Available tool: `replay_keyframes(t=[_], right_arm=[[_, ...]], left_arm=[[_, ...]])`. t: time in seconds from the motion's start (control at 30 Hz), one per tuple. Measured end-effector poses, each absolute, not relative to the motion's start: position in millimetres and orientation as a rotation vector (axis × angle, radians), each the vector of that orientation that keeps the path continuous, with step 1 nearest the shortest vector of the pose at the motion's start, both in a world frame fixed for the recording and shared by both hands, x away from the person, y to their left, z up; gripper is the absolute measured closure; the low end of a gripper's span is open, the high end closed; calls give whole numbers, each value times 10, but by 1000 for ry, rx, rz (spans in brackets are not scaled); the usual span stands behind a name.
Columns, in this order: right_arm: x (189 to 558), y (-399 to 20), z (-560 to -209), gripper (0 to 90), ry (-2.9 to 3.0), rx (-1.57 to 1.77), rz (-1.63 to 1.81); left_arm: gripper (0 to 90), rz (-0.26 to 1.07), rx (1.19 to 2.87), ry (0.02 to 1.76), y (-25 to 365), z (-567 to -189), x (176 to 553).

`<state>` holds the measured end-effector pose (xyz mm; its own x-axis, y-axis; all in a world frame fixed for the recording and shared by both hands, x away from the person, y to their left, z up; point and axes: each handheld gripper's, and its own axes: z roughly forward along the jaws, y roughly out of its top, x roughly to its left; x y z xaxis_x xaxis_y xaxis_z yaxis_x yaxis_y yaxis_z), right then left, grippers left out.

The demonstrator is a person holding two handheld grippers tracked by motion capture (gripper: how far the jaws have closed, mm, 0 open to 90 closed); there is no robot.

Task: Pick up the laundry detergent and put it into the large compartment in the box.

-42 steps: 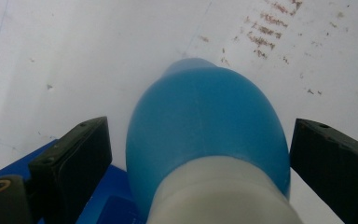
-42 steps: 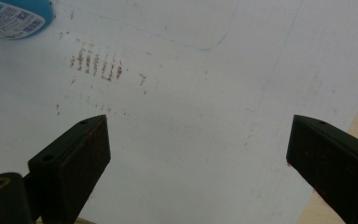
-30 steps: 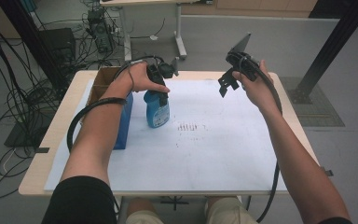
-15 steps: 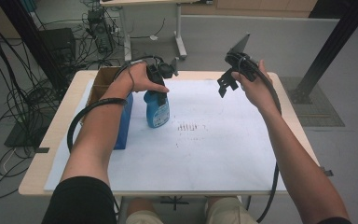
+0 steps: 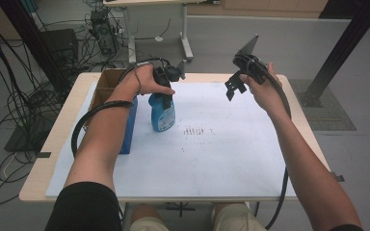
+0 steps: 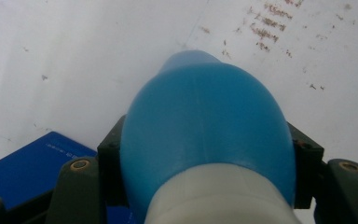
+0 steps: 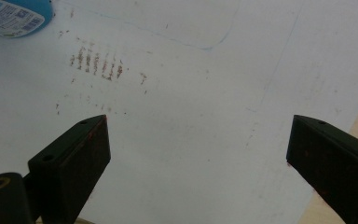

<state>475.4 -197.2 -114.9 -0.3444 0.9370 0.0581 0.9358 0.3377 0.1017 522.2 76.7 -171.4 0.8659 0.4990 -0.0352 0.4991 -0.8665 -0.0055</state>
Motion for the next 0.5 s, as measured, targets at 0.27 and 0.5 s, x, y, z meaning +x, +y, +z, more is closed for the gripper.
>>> replay_keyframes(t=[0.27,0.5], right_arm=[[4759,-1963,-1155,59,2564,1788,181],[4772,-1947,-1165,59,2566,1789,176]], left_arm=[[361,-61,3029,813,773,-1713,5227],[362,-59,3021,826,779,-1714,5218]])
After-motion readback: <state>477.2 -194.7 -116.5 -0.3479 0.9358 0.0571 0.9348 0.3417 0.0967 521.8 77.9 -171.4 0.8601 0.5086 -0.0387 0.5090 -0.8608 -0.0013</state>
